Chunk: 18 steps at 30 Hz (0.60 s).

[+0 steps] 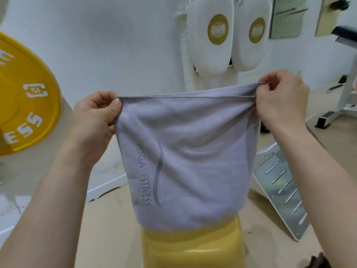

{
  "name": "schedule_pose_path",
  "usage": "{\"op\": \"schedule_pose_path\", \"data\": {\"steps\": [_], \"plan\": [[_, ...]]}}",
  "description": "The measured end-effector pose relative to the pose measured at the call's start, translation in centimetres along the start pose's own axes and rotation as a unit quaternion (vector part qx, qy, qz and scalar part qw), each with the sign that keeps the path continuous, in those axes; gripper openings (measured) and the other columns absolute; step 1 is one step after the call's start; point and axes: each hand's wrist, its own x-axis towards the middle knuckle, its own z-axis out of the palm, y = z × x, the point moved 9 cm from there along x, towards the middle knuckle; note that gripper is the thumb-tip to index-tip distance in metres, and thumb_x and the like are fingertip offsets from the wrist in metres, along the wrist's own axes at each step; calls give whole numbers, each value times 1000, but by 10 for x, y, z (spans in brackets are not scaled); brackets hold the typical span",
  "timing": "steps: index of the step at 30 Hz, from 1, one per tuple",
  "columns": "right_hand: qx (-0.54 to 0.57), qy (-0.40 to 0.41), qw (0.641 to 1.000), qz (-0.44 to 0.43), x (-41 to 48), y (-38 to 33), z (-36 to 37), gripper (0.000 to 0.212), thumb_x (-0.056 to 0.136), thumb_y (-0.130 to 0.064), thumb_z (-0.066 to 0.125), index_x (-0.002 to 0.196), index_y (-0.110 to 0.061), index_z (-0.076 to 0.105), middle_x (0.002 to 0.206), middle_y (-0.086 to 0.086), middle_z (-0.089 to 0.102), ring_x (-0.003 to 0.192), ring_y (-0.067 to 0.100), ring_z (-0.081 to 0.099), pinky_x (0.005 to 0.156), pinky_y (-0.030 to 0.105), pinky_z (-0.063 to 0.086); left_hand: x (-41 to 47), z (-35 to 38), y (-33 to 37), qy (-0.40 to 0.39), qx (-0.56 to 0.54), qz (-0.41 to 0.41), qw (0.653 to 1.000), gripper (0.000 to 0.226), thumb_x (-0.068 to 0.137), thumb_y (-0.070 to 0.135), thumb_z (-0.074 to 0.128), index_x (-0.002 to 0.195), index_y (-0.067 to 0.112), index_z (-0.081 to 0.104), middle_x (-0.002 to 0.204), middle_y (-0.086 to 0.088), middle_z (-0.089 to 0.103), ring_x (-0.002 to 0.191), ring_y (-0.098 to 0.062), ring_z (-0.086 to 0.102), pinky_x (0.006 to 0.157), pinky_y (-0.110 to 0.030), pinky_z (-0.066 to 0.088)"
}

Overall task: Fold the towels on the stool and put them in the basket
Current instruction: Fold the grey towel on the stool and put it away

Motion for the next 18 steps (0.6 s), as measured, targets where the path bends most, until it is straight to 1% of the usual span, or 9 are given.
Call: {"op": "schedule_pose_path", "data": {"steps": [2, 5, 7, 8, 9, 11, 14, 16, 18], "plan": [[-28, -40, 999, -13, -2, 2, 4, 24, 79, -14, 51, 91, -14, 72, 93, 9, 72, 95, 29, 62, 82, 33, 46, -1, 0, -7, -42, 2, -23, 999, 23, 94, -1, 48, 82, 14, 60, 55, 9, 58, 45, -1, 51, 41, -12, 40], [-56, -126, 990, -14, -3, 7, 10, 21, 78, -12, 54, 85, -15, 73, 86, 6, 72, 86, 25, 62, 76, 31, 49, -1, -3, -26, -76, 26, -53, 995, 24, 92, -2, 50, 87, 9, 70, 70, 2, 71, 67, -8, 65, 61, -16, 53], [-12, -185, 983, -5, -4, 7, 13, 21, 79, -5, 52, 83, -16, 70, 80, 4, 68, 75, 21, 61, 67, 29, 52, -1, -9, -34, -57, 30, -68, 996, 22, 91, -2, 51, 88, 7, 71, 78, -2, 73, 77, -13, 67, 73, -21, 56], [31, -219, 975, 6, -7, 8, 17, 23, 79, -1, 50, 81, -16, 67, 78, 3, 66, 69, 20, 59, 60, 29, 55, 1, -13, -38, -42, 23, -77, 996, 22, 91, -1, 51, 87, 8, 71, 78, -1, 72, 77, -14, 66, 74, -23, 57], [75, -253, 965, 13, -11, 7, 21, 26, 79, 4, 48, 80, -17, 63, 77, 3, 62, 64, 18, 57, 54, 27, 57, 3, -16, -42, -27, 16, -86, 996, 24, 92, 1, 51, 84, 12, 71, 77, 0, 70, 75, -14, 65, 72, -24, 56], [137, -318, 938, 14, -22, 3, 32, 32, 81, 11, 44, 78, -18, 57, 78, 3, 54, 60, 17, 53, 55, 26, 58, 6, -23, -48, 4, 12, -95, 995, 29, 93, 5, 51, 75, 17, 71, 71, 5, 68, 68, -10, 62, 64, -21, 53], [142, -389, 910, -9, -39, 0, 44, 37, 83, 14, 42, 72, -15, 62, 68, -3, 56, 56, 10, 57, 57, 17, 53, 7, -33, -55, 51, 18, -95, 994, 29, 94, 8, 53, 73, 19, 69, 65, 10, 67, 62, -7, 60, 57, -16, 49], [114, -420, 900, -19, -46, -1, 50, 30, 84, 8, 51, 77, -12, 71, 69, 1, 63, 59, 8, 62, 61, 15, 52, 7, -38, -58, 69, 16, -92, 993, 28, 94, 8, 54, 74, 19, 69, 63, 12, 68, 62, -6, 61, 57, -17, 50], [84, -452, 887, -43, -54, -2, 55, 12, 81, -5, 68, 87, -14, 74, 78, 11, 68, 70, 10, 65, 74, 26, 54, 6, -40, -59, 80, 18, -87, 993, 24, 95, 8, 53, 78, 19, 67, 62, 13, 67, 62, -5, 61, 58, -17, 50]]}}
